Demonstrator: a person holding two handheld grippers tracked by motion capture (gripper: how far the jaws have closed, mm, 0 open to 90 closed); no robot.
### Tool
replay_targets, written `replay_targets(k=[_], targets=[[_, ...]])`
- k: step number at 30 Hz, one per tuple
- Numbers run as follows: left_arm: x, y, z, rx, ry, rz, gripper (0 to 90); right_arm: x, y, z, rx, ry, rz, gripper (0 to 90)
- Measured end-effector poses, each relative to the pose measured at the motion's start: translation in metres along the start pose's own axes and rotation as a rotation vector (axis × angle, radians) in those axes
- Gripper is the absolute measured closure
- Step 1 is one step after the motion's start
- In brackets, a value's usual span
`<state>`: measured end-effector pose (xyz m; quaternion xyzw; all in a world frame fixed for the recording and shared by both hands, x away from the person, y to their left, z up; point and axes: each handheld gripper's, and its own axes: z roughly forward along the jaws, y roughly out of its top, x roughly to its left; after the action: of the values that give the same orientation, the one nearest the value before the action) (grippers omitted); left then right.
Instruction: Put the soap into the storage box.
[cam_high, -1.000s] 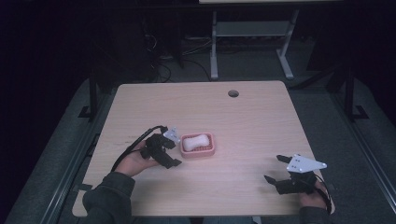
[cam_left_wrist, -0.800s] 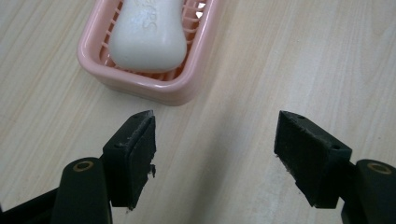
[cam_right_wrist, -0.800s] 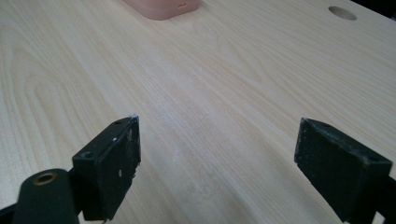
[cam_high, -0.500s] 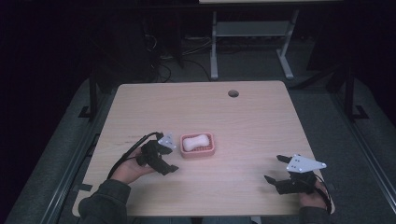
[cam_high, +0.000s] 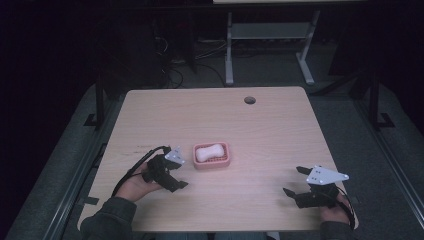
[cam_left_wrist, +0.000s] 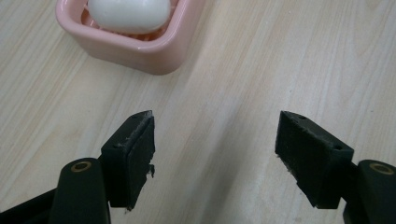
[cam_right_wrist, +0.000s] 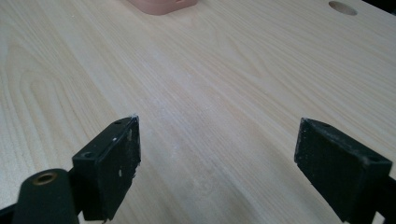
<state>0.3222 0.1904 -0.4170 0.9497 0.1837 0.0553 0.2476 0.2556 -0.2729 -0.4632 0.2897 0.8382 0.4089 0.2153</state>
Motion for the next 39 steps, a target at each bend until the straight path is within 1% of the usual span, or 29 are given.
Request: replay_targets(k=[1, 2, 4, 10, 13, 16, 17, 18, 19, 21, 24, 27, 29, 30, 31, 32, 33, 34, 35, 37, 39], targets=[[-0.001, -0.001, 0.000, -0.005, -0.003, -0.009, 28.1, 0.000, 0.000, 0.000, 0.000, 0.000, 0.001, 13.7], [0.000, -0.002, 0.000, -0.002, -0.002, -0.002, 28.1, 0.000, 0.000, 0.000, 0.000, 0.000, 0.001, 13.7], [-0.001, -0.003, 0.000, -0.006, 0.000, -0.004, 28.1, 0.000, 0.000, 0.000, -0.001, -0.001, 0.001, 13.7], [-0.004, -0.008, -0.002, 0.002, 0.004, 0.001, 27.5, 0.000, 0.000, 0.000, 0.001, 0.000, 0.002, 13.8], [-0.007, -0.011, -0.003, -0.002, 0.003, -0.007, 27.5, 0.000, 0.000, 0.000, 0.003, -0.001, 0.003, 13.7], [-0.008, -0.014, -0.004, -0.005, 0.005, -0.008, 27.3, 0.000, -0.001, 0.000, 0.003, -0.001, -0.001, 13.7], [-0.008, -0.014, -0.005, -0.007, 0.009, -0.002, 27.2, 0.000, -0.001, 0.000, 0.004, -0.002, 0.000, 13.7], [-0.009, -0.015, -0.005, -0.006, 0.005, -0.009, 27.0, 0.000, -0.001, 0.000, 0.004, -0.001, 0.000, 13.7], [-0.009, -0.016, -0.005, -0.006, 0.008, -0.002, 26.9, 0.000, -0.001, 0.000, 0.005, -0.001, 0.000, 13.7], [-0.012, -0.018, -0.006, -0.009, 0.007, -0.009, 26.8, 0.000, -0.001, 0.000, 0.004, -0.002, 0.000, 13.7], [-0.013, -0.019, -0.007, -0.010, 0.011, -0.002, 26.7, 0.000, -0.001, 0.000, 0.004, -0.002, -0.001, 13.7], [-0.015, -0.023, -0.007, -0.016, 0.010, -0.008, 26.5, 0.001, -0.001, 0.000, 0.007, -0.001, 0.004, 13.7], [-0.017, -0.028, -0.007, -0.010, 0.012, -0.008, 26.3, 0.001, -0.001, 0.000, 0.008, 0.000, 0.005, 13.7], [-0.019, -0.030, -0.007, -0.012, 0.010, -0.017, 26.2, 0.001, -0.002, 0.000, 0.008, 0.000, 0.007, 13.7], [-0.020, -0.032, -0.007, -0.012, 0.009, -0.017, 26.2, 0.001, -0.002, 0.000, 0.009, 0.000, 0.007, 13.7], [-0.020, -0.032, -0.007, -0.012, 0.009, -0.017, 26.2, 0.001, -0.002, 0.000, 0.012, 0.000, 0.008, 13.7], [-0.021, -0.036, -0.007, -0.007, 0.016, -0.013, 26.1, 0.001, -0.002, 0.000, 0.014, 0.001, 0.005, 13.8], [-0.022, -0.038, -0.007, -0.007, 0.016, -0.019, 25.9, 0.001, -0.002, 0.000, 0.015, 0.001, 0.004, 13.7], [-0.022, -0.040, -0.007, -0.008, 0.020, -0.014, 25.7, 0.001, -0.002, 0.000, 0.015, 0.001, 0.004, 13.7], [-0.023, -0.041, -0.008, -0.009, 0.019, -0.019, 25.6, 0.001, -0.002, 0.000, 0.015, 0.001, 0.005, 13.7], [-0.027, -0.046, -0.010, -0.014, 0.032, -0.013, 24.7, 0.001, -0.002, 0.000, 0.015, 0.001, 0.001, 13.8]])
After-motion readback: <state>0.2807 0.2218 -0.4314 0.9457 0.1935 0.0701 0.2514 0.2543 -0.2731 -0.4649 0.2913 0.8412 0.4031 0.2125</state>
